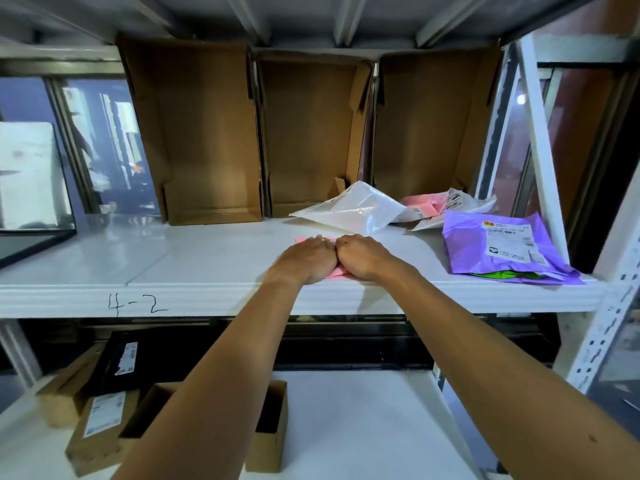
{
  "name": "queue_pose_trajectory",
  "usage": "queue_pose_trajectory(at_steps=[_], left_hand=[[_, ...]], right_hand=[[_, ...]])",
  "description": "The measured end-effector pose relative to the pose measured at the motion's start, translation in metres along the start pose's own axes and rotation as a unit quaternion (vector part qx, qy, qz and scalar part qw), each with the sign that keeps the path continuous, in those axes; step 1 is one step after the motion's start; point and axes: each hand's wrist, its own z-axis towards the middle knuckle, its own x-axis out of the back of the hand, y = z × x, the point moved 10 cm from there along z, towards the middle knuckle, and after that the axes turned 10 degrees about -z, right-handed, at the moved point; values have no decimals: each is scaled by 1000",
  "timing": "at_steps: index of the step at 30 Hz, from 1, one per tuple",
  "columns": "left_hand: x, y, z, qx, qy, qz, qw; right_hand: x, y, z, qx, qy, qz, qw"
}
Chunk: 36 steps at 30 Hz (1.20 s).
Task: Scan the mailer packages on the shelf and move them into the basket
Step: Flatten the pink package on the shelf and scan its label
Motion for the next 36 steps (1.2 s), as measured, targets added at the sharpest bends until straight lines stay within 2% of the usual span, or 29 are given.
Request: queue_pose_trajectory(at_steps=[5, 14, 25, 28, 32, 36], left_hand=[[-5, -8, 3, 45, -27, -24, 998], [-15, -21, 15, 70, -42, -13, 997], [-7, -13, 11, 42, -7, -12, 999], [2, -2, 3, 11, 13, 26, 1000], [17, 7, -4, -4, 58, 84, 995], [25, 14, -11, -17, 80, 99, 992]], right_hand=[[-9, 3, 7, 6, -28, -20, 999], [-13, 5, 7, -14, -65, 49, 997], [-6, 6, -1, -32, -35, 77, 996], [-4, 6, -4, -39, -23, 69, 997], [4, 13, -4, -60, 19, 157, 986], [20, 10, -15, -51, 68, 135, 987]])
